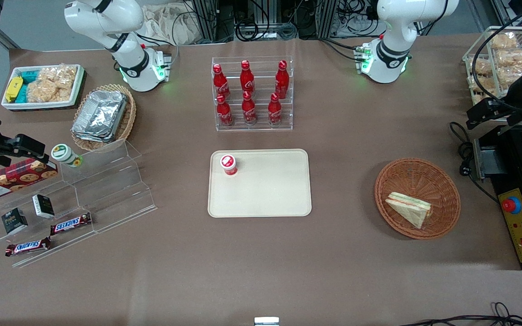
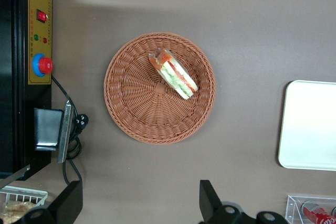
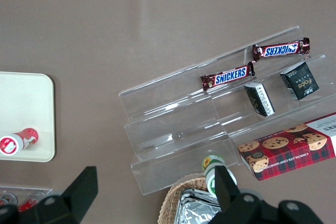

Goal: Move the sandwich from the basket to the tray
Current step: 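Move the left gripper down over the wrapped sandwich in the wicker basket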

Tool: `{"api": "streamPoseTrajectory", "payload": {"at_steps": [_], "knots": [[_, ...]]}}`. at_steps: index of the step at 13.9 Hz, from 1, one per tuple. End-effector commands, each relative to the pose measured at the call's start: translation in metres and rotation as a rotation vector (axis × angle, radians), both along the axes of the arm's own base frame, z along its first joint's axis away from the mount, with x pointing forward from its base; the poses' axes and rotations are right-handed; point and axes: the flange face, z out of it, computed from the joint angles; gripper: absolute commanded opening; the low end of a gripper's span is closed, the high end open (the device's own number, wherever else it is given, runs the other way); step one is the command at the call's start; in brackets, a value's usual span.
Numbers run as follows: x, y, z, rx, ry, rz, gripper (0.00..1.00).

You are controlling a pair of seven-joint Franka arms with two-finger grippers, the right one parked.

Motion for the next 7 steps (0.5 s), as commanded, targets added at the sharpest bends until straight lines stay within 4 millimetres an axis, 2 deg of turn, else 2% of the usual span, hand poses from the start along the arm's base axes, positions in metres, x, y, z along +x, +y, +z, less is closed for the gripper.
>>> {"api": "streamPoseTrajectory", "payload": {"at_steps": [1,5,6,7], "knots": [[-0.003,0.002,0.004,-0.006,0.005,-0.010,1.00],[-0.001,0.019,0.003,-0.009,0.008,0.034,1.00],[-0.001,0.028,-0.002,-0.011,0.017,0.054,1.00],[0.005,0.036,-0.015,-0.022,0.042,0.096,1.00]]}}
